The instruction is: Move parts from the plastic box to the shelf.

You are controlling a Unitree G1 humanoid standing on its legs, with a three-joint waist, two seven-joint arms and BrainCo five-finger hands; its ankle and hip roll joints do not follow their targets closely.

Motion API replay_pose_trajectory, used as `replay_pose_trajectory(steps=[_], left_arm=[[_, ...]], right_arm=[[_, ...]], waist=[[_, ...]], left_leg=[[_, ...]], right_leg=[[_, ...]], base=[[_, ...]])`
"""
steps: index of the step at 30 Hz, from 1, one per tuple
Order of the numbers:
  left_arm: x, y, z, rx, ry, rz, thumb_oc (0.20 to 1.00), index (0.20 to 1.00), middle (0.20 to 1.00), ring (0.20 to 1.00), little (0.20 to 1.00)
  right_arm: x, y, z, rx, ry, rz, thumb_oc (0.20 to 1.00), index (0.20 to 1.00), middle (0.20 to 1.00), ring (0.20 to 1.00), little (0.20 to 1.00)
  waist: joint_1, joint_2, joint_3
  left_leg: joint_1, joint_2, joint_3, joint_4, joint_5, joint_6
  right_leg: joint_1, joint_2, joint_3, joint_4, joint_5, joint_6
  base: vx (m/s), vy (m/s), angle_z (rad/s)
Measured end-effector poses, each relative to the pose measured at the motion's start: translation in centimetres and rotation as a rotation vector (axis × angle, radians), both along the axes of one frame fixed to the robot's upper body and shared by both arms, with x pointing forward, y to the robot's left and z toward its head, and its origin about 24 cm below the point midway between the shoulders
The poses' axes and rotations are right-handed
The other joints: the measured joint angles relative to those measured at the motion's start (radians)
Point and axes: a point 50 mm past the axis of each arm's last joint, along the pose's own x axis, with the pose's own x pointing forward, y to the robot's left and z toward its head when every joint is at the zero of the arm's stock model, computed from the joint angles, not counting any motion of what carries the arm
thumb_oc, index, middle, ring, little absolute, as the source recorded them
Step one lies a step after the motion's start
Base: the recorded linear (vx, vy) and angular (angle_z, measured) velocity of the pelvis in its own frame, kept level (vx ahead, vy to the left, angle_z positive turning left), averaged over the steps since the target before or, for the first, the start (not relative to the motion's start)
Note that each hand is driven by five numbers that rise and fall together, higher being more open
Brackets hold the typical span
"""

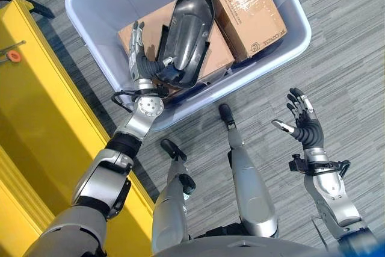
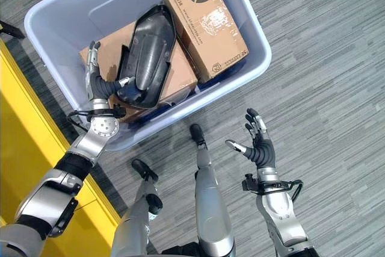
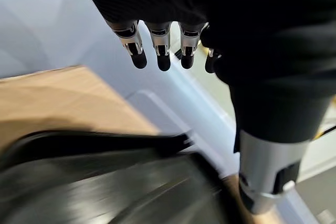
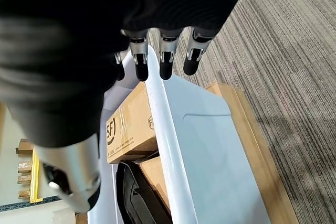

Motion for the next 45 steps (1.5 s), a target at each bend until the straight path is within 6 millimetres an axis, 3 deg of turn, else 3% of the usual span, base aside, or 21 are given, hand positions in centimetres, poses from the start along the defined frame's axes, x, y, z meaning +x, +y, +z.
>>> replay_pose_trajectory(steps=[12, 22, 23, 24, 25, 27, 28, 29, 30, 36, 45], left_arm=[[1.8, 0.2, 0.9, 0.044, 0.054, 0.058, 1.000, 1.000, 1.000, 1.000, 1.000], [2.6, 1.2, -0.1, -0.121, 0.139, 0.132, 1.000, 1.000, 1.000, 1.000, 1.000], [2.6, 1.3, 0.0, -0.122, 0.137, 0.137, 0.953, 0.953, 0.953, 0.953, 0.953], [2.6, 1.3, 0.0, -0.123, 0.136, 0.137, 0.827, 0.827, 0.827, 0.827, 0.827], [2.6, 1.3, 0.1, -0.150, 0.131, 0.140, 0.636, 0.636, 0.636, 0.636, 0.636], [2.6, 1.5, 0.4, -0.176, 0.116, 0.157, 0.551, 0.551, 0.551, 0.551, 0.551], [2.6, 1.9, 0.7, -0.202, 0.099, 0.176, 0.423, 0.423, 0.423, 0.423, 0.423], [2.6, 1.9, 0.8, -0.219, 0.094, 0.181, 0.366, 0.366, 0.366, 0.366, 0.366], [2.7, 2.0, 1.0, -0.235, 0.090, 0.186, 0.200, 0.200, 0.200, 0.200, 0.200], [2.9, 2.4, 1.8, -0.270, 0.080, 0.195, 0.200, 0.200, 0.200, 0.200, 0.200], [3.0, 2.3, 1.3, -0.257, 0.121, 0.199, 0.200, 0.200, 0.200, 0.200, 0.200]], right_arm=[[-0.1, 0.5, -0.2, 0.013, 0.010, 0.019, 1.000, 1.000, 1.000, 1.000, 1.000], [-0.2, 0.7, -0.4, -0.008, 0.028, 0.048, 1.000, 1.000, 1.000, 1.000, 1.000], [-0.2, 0.7, -0.4, -0.007, 0.028, 0.047, 1.000, 1.000, 1.000, 1.000, 1.000], [-0.2, 0.7, -0.4, -0.007, 0.028, 0.048, 1.000, 1.000, 1.000, 1.000, 1.000], [-0.2, 0.7, -0.5, -0.008, 0.029, 0.048, 1.000, 1.000, 1.000, 1.000, 1.000], [-0.2, 0.7, -0.5, -0.007, 0.030, 0.050, 1.000, 1.000, 1.000, 1.000, 1.000], [-0.2, 0.8, -0.5, -0.007, 0.031, 0.051, 1.000, 1.000, 1.000, 1.000, 1.000], [-0.2, 0.8, -0.5, -0.006, 0.031, 0.052, 1.000, 1.000, 1.000, 1.000, 1.000], [-0.2, 0.9, -0.5, -0.006, 0.033, 0.054, 1.000, 1.000, 1.000, 1.000, 1.000], [-0.3, 1.2, -0.7, -0.001, 0.041, 0.060, 1.000, 1.000, 1.000, 1.000, 1.000], [-0.3, 1.2, -0.7, -0.004, 0.041, 0.061, 1.000, 1.000, 1.000, 1.000, 1.000]], waist=[[-0.018, -0.001, 0.002], [-0.020, -0.008, 0.006], [-0.019, -0.009, 0.007], [-0.019, -0.009, 0.006], [-0.019, -0.009, 0.007], [-0.019, -0.009, 0.007], [-0.019, -0.009, 0.007], [-0.019, -0.009, 0.007], [-0.019, -0.009, 0.007], [-0.020, -0.010, 0.007], [-0.032, -0.011, 0.007]], left_leg=[[-0.021, 0.000, 0.017, 0.000, 0.000, -0.001], [-0.038, 0.002, 0.028, 0.000, 0.001, -0.002], [-0.040, 0.002, 0.030, 0.000, 0.001, -0.002], [-0.039, 0.002, 0.031, 0.000, 0.001, -0.002], [-0.040, 0.003, 0.033, 0.000, 0.001, -0.002], [-0.041, 0.003, 0.035, 0.000, 0.001, -0.002], [-0.042, 0.003, 0.038, 0.000, 0.001, -0.002], [-0.042, 0.004, 0.038, 0.000, 0.001, -0.003], [-0.044, 0.004, 0.038, 0.000, 0.001, -0.003], [-0.063, 0.004, 0.038, 0.000, 0.002, -0.003], [-0.063, 0.005, 0.039, 0.000, 0.002, -0.004]], right_leg=[[-0.033, 0.005, 0.017, 0.000, 0.007, 0.000], [-0.057, 0.009, 0.028, 0.001, 0.013, -0.001], [-0.060, 0.010, 0.031, 0.001, 0.014, -0.001], [-0.060, 0.010, 0.032, 0.001, 0.014, -0.001], [-0.062, 0.011, 0.033, 0.002, 0.014, -0.001], [-0.066, 0.012, 0.035, 0.003, 0.014, -0.001], [-0.068, 0.013, 0.038, 0.003, 0.015, -0.001], [-0.069, 0.014, 0.039, 0.003, 0.015, -0.001], [-0.071, 0.014, 0.039, 0.003, 0.015, -0.002], [-0.090, 0.015, 0.041, 0.004, 0.017, -0.002], [-0.093, 0.017, 0.042, 0.008, 0.017, -0.002]], base=[[0.00, -0.006, -0.04], [0.00, -0.003, -0.02], [0.00, -0.015, -0.04], [0.00, -0.008, -0.05], [0.00, -0.010, -0.04], [0.00, -0.008, -0.04], [0.01, -0.012, -0.05], [0.01, -0.005, -0.04], [0.00, 0.000, 0.00], [0.00, -0.003, -0.01], [0.00, 0.000, 0.00]])
